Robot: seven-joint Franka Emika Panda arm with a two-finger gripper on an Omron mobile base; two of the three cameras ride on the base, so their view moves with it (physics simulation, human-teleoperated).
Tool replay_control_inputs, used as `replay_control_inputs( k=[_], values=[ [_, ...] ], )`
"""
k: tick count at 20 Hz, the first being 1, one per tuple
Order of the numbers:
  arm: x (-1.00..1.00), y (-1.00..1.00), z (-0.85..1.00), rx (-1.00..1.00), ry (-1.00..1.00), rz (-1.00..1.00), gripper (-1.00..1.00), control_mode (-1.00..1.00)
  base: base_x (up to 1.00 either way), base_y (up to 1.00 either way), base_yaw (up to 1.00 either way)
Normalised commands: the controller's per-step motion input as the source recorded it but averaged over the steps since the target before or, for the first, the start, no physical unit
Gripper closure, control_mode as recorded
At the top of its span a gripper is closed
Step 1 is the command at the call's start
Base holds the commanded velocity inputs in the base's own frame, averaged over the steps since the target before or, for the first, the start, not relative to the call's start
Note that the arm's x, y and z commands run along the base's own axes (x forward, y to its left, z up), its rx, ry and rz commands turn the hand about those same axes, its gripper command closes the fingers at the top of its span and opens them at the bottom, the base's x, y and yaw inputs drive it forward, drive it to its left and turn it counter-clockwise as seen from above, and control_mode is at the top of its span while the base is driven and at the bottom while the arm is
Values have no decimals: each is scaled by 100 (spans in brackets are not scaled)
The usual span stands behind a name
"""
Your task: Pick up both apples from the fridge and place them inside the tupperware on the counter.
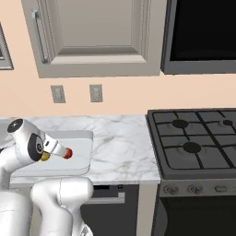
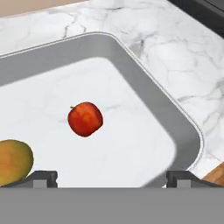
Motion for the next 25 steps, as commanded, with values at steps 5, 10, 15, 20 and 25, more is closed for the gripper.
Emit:
replay_control_inputs(
  k=[5,10,15,20,25],
  values=[
    [-44,-2,64,0,-7,-5,-100,-100,0,0,0],
    [-47,-5,66,0,-11,0,-100,-100,0,0,0],
    [-41,-7,66,0,-10,0,-100,-100,0,0,0],
    [-33,-13,62,0,-2,0,-100,-100,0,0,0],
    [-36,-25,51,0,0,1,-100,-100,0,0,0]
  ],
)
